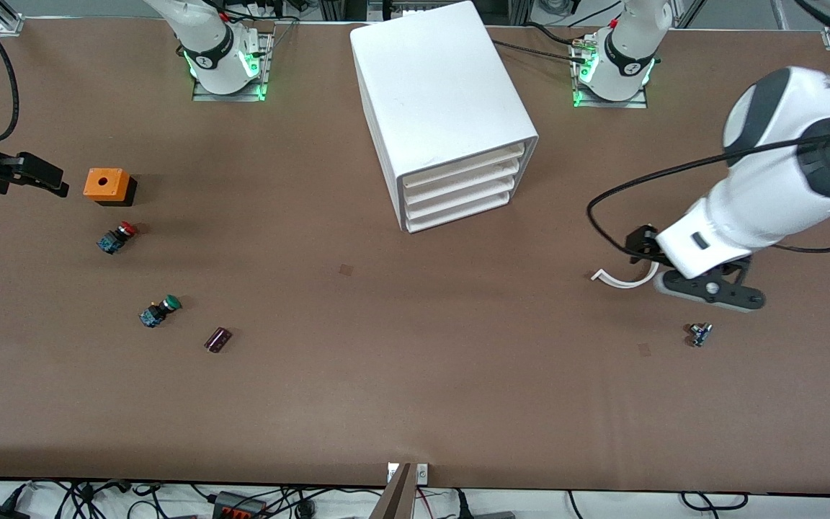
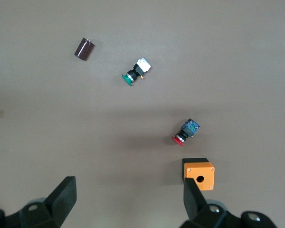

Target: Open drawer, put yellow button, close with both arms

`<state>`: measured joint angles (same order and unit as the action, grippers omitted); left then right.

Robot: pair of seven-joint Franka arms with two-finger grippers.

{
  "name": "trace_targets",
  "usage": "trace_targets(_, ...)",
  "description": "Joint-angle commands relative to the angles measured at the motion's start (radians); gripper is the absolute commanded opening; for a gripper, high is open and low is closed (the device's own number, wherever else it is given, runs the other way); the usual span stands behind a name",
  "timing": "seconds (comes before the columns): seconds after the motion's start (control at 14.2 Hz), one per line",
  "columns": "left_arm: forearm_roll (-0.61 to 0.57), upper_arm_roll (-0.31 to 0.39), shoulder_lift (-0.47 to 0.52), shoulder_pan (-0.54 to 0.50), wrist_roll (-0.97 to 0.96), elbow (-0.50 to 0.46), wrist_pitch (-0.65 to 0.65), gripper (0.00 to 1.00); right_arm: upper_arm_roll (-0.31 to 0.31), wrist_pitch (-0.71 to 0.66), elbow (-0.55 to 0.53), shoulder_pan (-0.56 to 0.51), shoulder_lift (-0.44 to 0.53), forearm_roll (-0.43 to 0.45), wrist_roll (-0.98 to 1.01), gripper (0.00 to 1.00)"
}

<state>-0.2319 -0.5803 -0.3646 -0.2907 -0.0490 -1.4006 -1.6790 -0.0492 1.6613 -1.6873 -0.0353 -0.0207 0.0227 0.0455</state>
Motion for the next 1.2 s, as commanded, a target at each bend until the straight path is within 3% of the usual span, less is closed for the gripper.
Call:
trace_targets(0.0,0.095,0.114,0.11,0.027,0.102,-0.024,0.031,1.0,0.012,-0.008,-0.025,-0.009,0.024,0.009,0.002,1.0)
trace_targets(0.35,0.261,0.485,0.238,0.277,0.181,-0.153,0.019,1.0,0.012,0.002,-0.031,-0.008,0.025,0.008,0.002,1.0)
trace_targets(0.63,0.267,0.528,0.355,0.337,0.207,-0.322,-0.119,1.0,0.012,0.002,-0.031,-0.011,0.024,0.008,0.005,1.0)
trace_targets(0.77,0.197,0.542,0.371,0.366,0.221,-0.33,-0.126,1.0,0.012,-0.003,-0.031,-0.009,0.022,0.008,0.008,1.0)
trace_targets(1.13,0.2,0.554,0.381,0.364,0.206,-0.337,-0.119,1.0,0.014,0.005,-0.029,-0.008,0.015,0.008,0.008,1.0)
